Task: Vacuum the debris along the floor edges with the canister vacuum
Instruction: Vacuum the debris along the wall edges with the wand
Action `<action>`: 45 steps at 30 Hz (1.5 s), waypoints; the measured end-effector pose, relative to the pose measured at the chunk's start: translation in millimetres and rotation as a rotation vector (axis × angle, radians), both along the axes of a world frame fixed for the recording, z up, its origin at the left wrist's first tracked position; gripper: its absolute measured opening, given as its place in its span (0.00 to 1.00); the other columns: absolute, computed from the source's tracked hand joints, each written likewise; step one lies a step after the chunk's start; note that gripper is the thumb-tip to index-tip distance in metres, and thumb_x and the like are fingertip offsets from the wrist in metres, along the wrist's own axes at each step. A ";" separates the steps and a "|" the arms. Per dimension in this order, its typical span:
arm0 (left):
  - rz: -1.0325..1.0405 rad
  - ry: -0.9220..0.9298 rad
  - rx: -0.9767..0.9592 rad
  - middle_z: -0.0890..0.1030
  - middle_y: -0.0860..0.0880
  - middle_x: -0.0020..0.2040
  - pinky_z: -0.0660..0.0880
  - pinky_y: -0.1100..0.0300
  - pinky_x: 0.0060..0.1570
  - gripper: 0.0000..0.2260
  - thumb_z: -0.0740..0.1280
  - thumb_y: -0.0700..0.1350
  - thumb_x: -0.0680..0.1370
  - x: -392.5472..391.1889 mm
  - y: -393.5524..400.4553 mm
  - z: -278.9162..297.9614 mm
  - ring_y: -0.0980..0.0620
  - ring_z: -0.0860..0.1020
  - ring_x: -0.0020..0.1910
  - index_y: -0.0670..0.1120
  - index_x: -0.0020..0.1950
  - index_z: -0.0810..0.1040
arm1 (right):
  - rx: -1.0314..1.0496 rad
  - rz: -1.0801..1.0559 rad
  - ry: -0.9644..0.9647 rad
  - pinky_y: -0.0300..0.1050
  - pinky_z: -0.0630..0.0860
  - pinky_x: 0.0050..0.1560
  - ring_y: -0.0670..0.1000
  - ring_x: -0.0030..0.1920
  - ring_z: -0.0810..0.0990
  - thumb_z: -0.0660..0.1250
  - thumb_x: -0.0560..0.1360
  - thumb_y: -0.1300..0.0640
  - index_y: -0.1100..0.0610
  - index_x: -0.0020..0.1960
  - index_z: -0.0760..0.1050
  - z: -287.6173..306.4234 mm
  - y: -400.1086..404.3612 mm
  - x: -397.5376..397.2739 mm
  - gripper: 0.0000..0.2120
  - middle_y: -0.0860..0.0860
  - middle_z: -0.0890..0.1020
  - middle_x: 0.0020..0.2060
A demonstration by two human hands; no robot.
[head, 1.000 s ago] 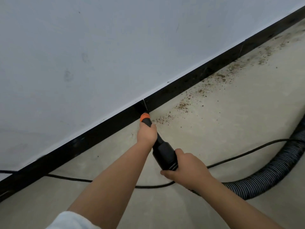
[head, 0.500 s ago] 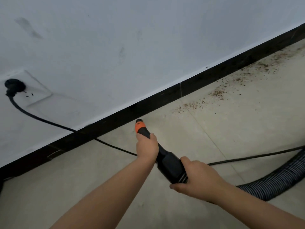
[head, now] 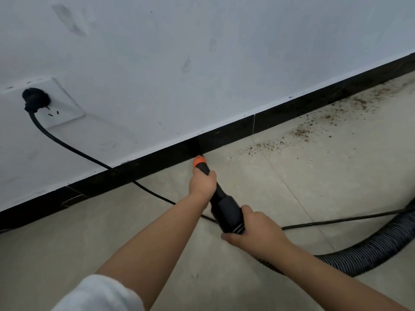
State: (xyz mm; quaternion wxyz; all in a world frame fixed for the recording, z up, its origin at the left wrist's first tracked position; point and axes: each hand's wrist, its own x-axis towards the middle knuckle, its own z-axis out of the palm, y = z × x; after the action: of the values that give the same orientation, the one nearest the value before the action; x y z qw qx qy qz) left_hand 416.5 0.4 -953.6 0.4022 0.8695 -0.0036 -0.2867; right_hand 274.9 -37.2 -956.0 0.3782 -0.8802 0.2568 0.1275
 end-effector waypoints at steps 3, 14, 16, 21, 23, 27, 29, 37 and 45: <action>-0.068 0.010 -0.056 0.73 0.39 0.62 0.71 0.56 0.52 0.23 0.57 0.45 0.80 2.5 -23.9 1.0 0.41 0.73 0.59 0.44 0.75 0.56 | 0.023 -0.109 -0.015 0.39 0.71 0.36 0.48 0.43 0.75 0.68 0.71 0.41 0.54 0.53 0.63 -2.2 -11.6 1.0 0.22 0.48 0.73 0.44; -0.049 0.061 -0.114 0.71 0.40 0.64 0.71 0.54 0.55 0.25 0.58 0.47 0.79 -36.7 -69.6 3.7 0.42 0.74 0.59 0.46 0.75 0.55 | 0.086 -0.227 -0.076 0.34 0.69 0.33 0.42 0.38 0.74 0.72 0.69 0.46 0.53 0.50 0.68 0.1 -53.0 -38.0 0.19 0.45 0.75 0.39; 0.055 0.093 -0.131 0.70 0.40 0.64 0.71 0.54 0.50 0.26 0.58 0.47 0.80 -53.3 -60.0 4.3 0.43 0.74 0.56 0.48 0.75 0.51 | 0.116 -0.126 -0.059 0.31 0.69 0.34 0.40 0.38 0.74 0.73 0.68 0.47 0.51 0.49 0.68 1.3 -59.5 -53.6 0.18 0.44 0.75 0.39; 0.261 0.190 -0.228 0.67 0.41 0.67 0.69 0.55 0.49 0.30 0.59 0.47 0.80 -96.1 -47.3 5.1 0.44 0.74 0.54 0.50 0.76 0.46 | 0.168 0.026 0.037 0.28 0.69 0.39 0.38 0.40 0.74 0.75 0.59 0.41 0.45 0.44 0.68 20.8 -86.1 -84.9 0.20 0.43 0.76 0.40; 0.337 0.249 -0.237 0.66 0.41 0.67 0.69 0.54 0.53 0.31 0.60 0.48 0.79 -108.1 -50.9 4.9 0.41 0.73 0.59 0.48 0.76 0.48 | 0.164 0.057 0.069 0.29 0.69 0.40 0.41 0.41 0.76 0.71 0.55 0.39 0.45 0.42 0.70 30.7 -99.2 -92.9 0.21 0.43 0.77 0.40; 0.365 0.285 -0.240 0.65 0.41 0.68 0.69 0.53 0.58 0.31 0.61 0.48 0.79 -124.3 -56.6 10.0 0.41 0.71 0.61 0.46 0.76 0.47 | 0.171 0.104 0.065 0.39 0.73 0.46 0.47 0.45 0.79 0.69 0.50 0.35 0.51 0.47 0.75 42.1 -117.7 -105.8 0.31 0.49 0.81 0.43; 0.352 0.288 -0.230 0.65 0.40 0.69 0.68 0.53 0.59 0.31 0.60 0.49 0.79 -128.3 -57.5 12.5 0.40 0.71 0.62 0.45 0.76 0.47 | 0.194 0.112 0.073 0.39 0.74 0.47 0.46 0.46 0.80 0.69 0.49 0.34 0.51 0.49 0.76 45.9 -121.3 -110.2 0.33 0.49 0.81 0.44; 0.313 0.271 -0.256 0.67 0.39 0.68 0.70 0.51 0.60 0.31 0.59 0.46 0.80 -120.4 -48.0 1.7 0.40 0.72 0.62 0.47 0.76 0.43 | 0.155 0.112 0.081 0.33 0.70 0.39 0.38 0.38 0.77 0.76 0.58 0.43 0.45 0.41 0.72 35.6 -103.8 -103.8 0.18 0.41 0.78 0.37; -0.014 0.245 -0.273 0.69 0.41 0.67 0.67 0.48 0.67 0.29 0.57 0.47 0.81 -86.5 -49.3 -1.8 0.42 0.71 0.64 0.47 0.77 0.44 | -0.138 0.052 0.117 0.42 0.73 0.42 0.47 0.43 0.75 0.69 0.68 0.37 0.52 0.53 0.66 24.2 -74.9 -89.4 0.25 0.45 0.74 0.41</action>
State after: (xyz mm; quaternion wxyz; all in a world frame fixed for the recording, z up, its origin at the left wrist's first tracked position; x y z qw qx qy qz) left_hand 330.0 -48.8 -955.4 0.5119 0.7655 0.0004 -0.3899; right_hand 185.5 -112.0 -931.8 0.2974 -0.9017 0.2637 0.1703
